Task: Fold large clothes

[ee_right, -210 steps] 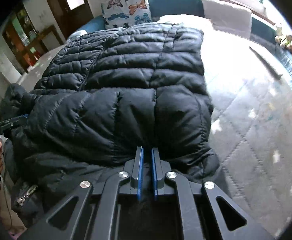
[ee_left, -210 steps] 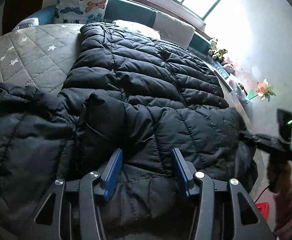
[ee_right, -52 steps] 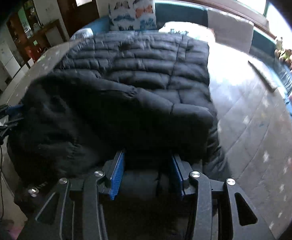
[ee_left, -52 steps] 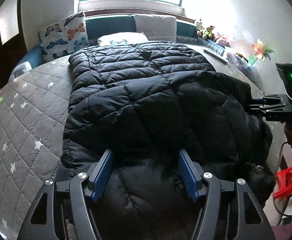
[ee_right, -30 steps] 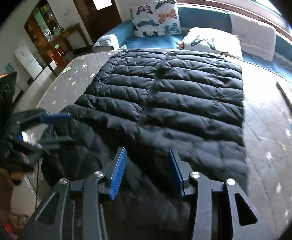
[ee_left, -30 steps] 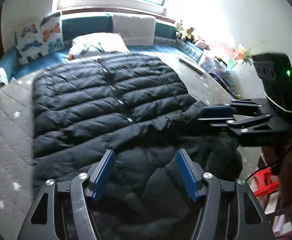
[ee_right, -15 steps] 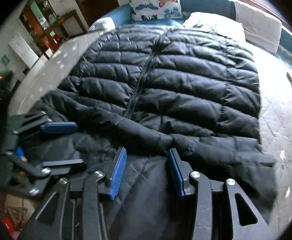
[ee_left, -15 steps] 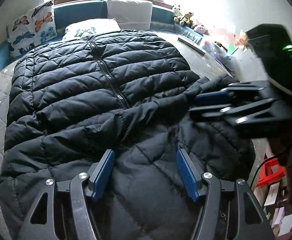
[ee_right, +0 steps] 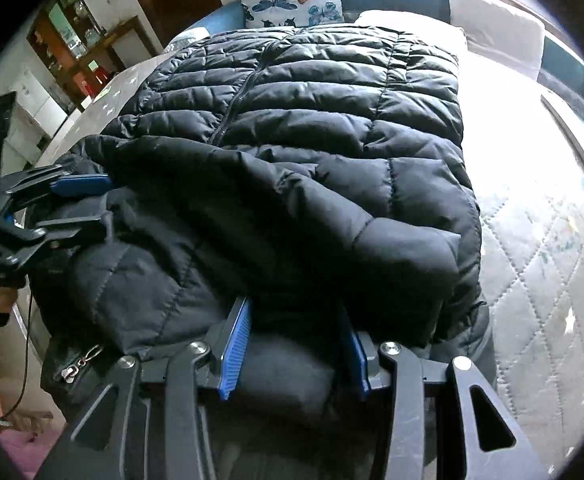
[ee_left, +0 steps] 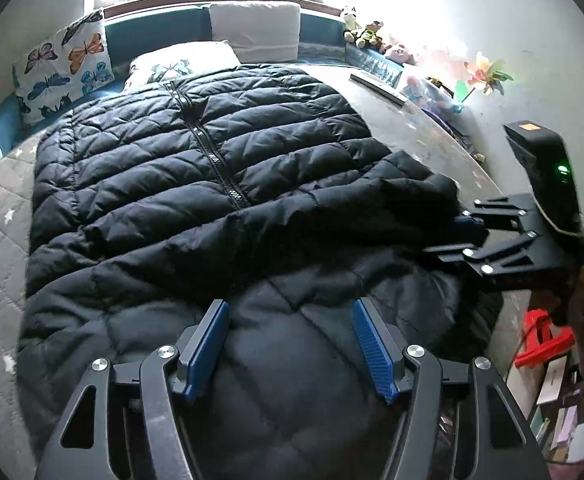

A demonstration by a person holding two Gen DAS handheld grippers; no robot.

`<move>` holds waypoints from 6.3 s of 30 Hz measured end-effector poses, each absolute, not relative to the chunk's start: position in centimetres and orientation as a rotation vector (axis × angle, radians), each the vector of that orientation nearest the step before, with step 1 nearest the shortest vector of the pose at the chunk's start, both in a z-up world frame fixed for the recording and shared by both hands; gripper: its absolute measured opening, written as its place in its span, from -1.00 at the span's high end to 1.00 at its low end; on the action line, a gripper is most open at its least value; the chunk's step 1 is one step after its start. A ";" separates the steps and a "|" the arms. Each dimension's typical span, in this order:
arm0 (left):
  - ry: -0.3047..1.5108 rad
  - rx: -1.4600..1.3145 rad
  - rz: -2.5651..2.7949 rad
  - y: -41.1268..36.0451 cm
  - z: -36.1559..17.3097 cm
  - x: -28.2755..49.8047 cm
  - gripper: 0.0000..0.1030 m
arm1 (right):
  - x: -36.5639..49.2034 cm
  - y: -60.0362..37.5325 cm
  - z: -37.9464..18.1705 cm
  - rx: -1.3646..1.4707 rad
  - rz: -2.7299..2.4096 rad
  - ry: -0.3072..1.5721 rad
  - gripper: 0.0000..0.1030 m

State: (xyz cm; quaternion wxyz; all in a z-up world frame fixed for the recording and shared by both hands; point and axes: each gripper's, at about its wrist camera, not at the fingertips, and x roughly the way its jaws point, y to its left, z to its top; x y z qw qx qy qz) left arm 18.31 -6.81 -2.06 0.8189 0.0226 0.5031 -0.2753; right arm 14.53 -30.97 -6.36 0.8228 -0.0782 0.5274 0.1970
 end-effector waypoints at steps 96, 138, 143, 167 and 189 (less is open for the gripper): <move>0.933 0.193 -0.548 2.4 0.9 -3.1 -0.50 | 0.8 -24.8 -1.5 -0.370 0.635 0.760 0.50; 0.584 0.369 -0.313 2.6 -1.2 -17.8 0.31 | -11.0 -26.0 2.6 -0.314 0.690 0.589 0.65; 0.581 0.311 -0.295 3.5 -0.1 -18.0 0.31 | -10.0 -25.3 3.7 -0.329 0.699 0.576 0.65; 0.682 0.225 -0.237 3.9 10.6 12.0 0.36 | 20.1 -23.2 8.0 -0.078 0.547 0.665 0.70; 1.013 0.117 -0.193 7.2 -4.0 38.2 0.37 | 39.3 -26.3 -5.9 0.209 0.378 1.017 0.71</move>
